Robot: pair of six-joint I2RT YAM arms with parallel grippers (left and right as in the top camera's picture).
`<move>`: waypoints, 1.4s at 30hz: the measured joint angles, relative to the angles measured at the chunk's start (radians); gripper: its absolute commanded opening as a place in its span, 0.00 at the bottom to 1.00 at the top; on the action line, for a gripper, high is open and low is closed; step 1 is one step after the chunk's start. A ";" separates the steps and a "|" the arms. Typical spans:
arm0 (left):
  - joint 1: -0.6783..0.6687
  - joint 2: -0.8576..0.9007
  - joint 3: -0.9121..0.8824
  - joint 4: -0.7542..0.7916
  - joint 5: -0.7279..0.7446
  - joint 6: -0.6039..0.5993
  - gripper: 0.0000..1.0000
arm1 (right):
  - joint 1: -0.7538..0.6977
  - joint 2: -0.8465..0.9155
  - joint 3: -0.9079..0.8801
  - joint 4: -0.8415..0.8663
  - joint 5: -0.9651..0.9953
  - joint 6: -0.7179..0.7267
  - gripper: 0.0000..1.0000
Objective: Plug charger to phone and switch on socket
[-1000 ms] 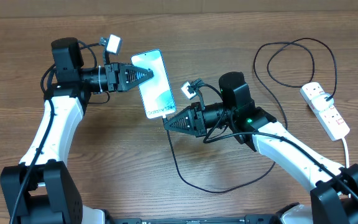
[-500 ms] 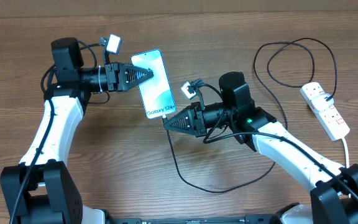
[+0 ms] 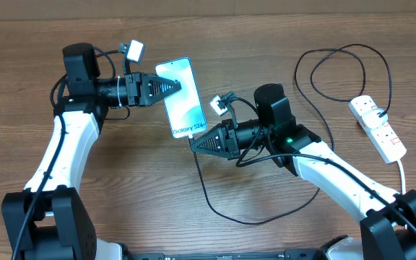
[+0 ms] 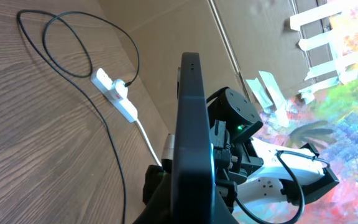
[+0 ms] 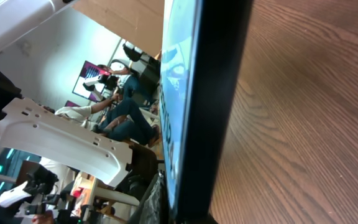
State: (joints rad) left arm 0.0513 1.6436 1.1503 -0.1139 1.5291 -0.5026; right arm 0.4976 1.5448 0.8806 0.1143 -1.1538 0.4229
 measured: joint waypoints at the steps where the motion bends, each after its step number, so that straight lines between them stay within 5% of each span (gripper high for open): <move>1: -0.002 0.000 0.000 0.000 0.000 0.000 0.04 | 0.000 0.000 0.000 0.000 -0.001 0.001 0.04; 42: 0.028 0.000 0.000 0.010 0.005 0.034 0.04 | -0.016 0.002 0.000 -0.010 -0.006 0.003 0.04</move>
State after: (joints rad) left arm 0.0792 1.6436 1.1503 -0.1040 1.5345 -0.4686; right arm 0.4820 1.5471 0.8803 0.1043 -1.1595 0.4263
